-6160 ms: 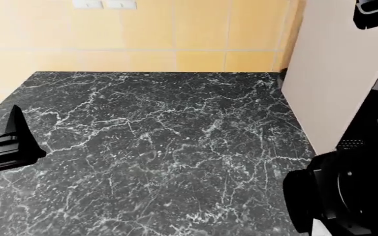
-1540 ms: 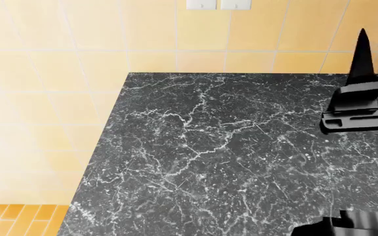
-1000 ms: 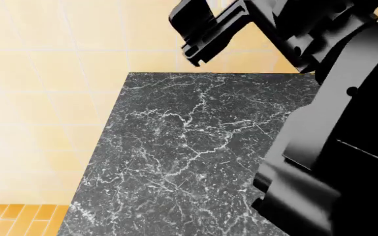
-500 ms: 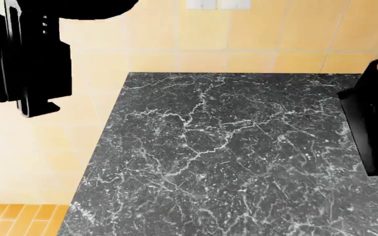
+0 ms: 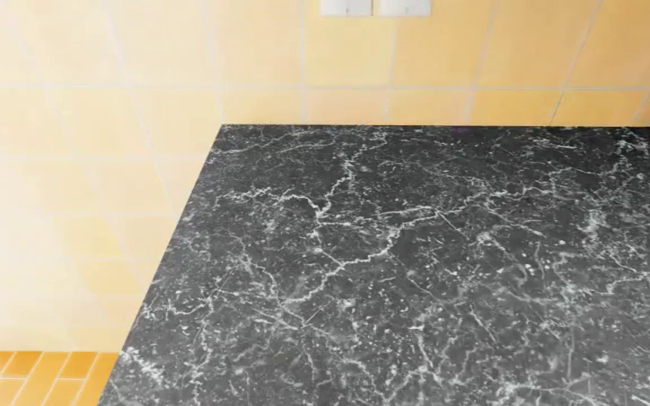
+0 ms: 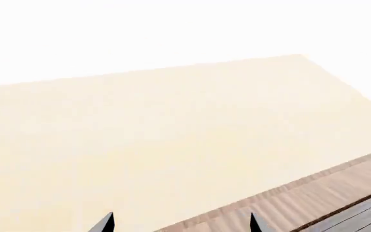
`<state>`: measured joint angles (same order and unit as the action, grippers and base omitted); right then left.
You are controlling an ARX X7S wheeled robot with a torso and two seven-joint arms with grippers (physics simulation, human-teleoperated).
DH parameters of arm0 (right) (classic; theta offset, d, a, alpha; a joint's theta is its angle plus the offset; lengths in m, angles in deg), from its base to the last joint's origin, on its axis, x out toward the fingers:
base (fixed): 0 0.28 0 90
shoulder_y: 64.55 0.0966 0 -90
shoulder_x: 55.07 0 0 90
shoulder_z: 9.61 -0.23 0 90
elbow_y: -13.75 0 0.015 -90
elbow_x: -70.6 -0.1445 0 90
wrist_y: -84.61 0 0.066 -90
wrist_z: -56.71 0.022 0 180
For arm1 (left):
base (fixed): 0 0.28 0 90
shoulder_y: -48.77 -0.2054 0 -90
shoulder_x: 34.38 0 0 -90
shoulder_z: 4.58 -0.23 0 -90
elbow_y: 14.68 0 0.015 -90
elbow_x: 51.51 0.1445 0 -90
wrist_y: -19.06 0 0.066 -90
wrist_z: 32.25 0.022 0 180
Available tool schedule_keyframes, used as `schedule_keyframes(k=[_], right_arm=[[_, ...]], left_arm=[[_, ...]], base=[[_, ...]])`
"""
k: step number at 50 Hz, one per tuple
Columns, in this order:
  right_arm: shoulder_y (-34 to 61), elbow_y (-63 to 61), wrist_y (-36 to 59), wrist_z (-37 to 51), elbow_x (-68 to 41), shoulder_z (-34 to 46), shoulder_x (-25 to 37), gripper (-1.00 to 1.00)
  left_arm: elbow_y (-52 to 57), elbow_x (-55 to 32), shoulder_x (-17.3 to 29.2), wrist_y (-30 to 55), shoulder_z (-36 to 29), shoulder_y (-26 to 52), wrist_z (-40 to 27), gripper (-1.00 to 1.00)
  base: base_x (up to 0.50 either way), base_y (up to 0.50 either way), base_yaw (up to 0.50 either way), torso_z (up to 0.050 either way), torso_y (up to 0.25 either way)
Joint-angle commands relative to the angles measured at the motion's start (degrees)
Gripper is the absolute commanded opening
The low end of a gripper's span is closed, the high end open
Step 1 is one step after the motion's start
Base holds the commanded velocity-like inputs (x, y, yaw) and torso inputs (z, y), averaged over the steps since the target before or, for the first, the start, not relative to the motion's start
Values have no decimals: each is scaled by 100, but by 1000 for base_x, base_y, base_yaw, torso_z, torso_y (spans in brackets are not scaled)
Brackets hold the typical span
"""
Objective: Pick and place the shaker into the drawer. Then close the cabinet.
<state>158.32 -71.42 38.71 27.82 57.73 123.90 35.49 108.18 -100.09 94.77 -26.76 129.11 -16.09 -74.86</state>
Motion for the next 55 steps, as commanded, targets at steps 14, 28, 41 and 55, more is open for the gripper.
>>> schedule_keyframes(k=[14, 28, 41, 55], right_arm=[[213, 4919, -2243, 1688, 3337, -621, -55, 100], [-141, 7016, -828, 1976, 4100, -1444, 875, 100], [-1517, 7017, -964, 2196, 1532, 863, 1620, 100], [-1517, 7017, -964, 2196, 1532, 863, 1620, 100]], left_arm=[[259, -141, 286, 250, -75, 54, -122, 100], [568, -31, 583, 549, 432, -693, 105, 100], [1599, -757, 1705, 2281, 1265, -1037, -457, 100], [1993, -1732, 1884, 3271, 2545, -1049, -423, 100]], base=[[0, 0, 0, 0, 0], [2, -3, -3, 0, 0], [1, -2, -2, 0, 0], [2, -1, -1, 0, 0]])
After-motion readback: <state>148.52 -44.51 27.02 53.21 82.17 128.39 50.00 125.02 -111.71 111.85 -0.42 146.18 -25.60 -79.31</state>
